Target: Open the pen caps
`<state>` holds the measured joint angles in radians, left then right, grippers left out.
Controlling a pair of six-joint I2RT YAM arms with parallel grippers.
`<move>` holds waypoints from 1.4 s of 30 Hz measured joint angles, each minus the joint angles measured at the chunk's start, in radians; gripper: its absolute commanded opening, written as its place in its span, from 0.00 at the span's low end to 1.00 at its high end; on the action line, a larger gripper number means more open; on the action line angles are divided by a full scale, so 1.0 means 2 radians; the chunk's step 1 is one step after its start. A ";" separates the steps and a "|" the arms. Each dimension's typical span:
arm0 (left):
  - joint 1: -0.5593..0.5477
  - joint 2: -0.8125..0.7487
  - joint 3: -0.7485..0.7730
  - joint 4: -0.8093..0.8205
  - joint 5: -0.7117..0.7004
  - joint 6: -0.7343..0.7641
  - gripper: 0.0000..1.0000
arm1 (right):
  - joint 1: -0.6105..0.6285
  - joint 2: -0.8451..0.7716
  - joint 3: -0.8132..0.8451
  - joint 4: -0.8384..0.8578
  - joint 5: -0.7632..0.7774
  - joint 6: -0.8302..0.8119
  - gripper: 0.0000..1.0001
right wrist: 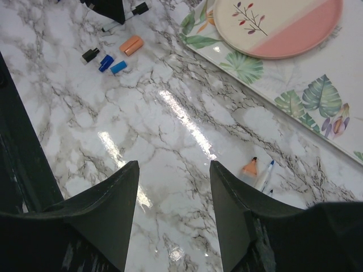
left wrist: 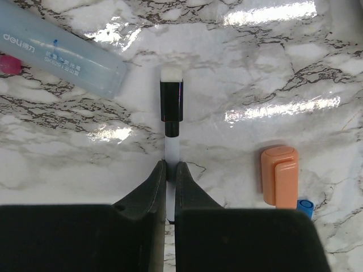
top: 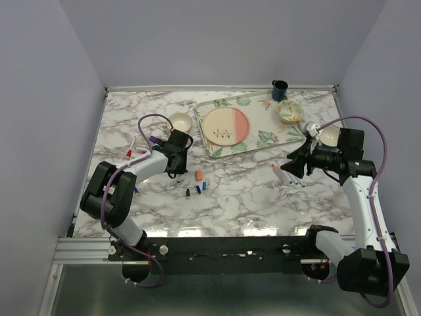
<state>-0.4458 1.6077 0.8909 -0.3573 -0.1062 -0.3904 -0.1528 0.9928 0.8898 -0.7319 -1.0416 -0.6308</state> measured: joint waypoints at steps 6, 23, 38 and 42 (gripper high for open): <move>-0.004 -0.015 -0.009 0.004 0.002 0.000 0.00 | 0.000 0.000 0.000 -0.002 0.000 -0.002 0.61; -0.020 -0.333 -0.194 0.198 0.088 -0.106 0.00 | 0.000 0.003 0.000 -0.014 -0.035 -0.010 0.61; -0.266 -0.207 -0.221 0.519 -0.055 -0.259 0.00 | 0.055 0.117 0.002 -0.081 -0.145 -0.017 0.60; -0.306 -0.109 -0.171 0.579 -0.105 -0.276 0.00 | 0.073 0.121 0.002 -0.080 -0.146 -0.004 0.60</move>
<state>-1.0580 1.3899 0.5488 0.8017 -0.3153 -0.9432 -0.0071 1.2354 0.8932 -0.8917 -1.3338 -0.6392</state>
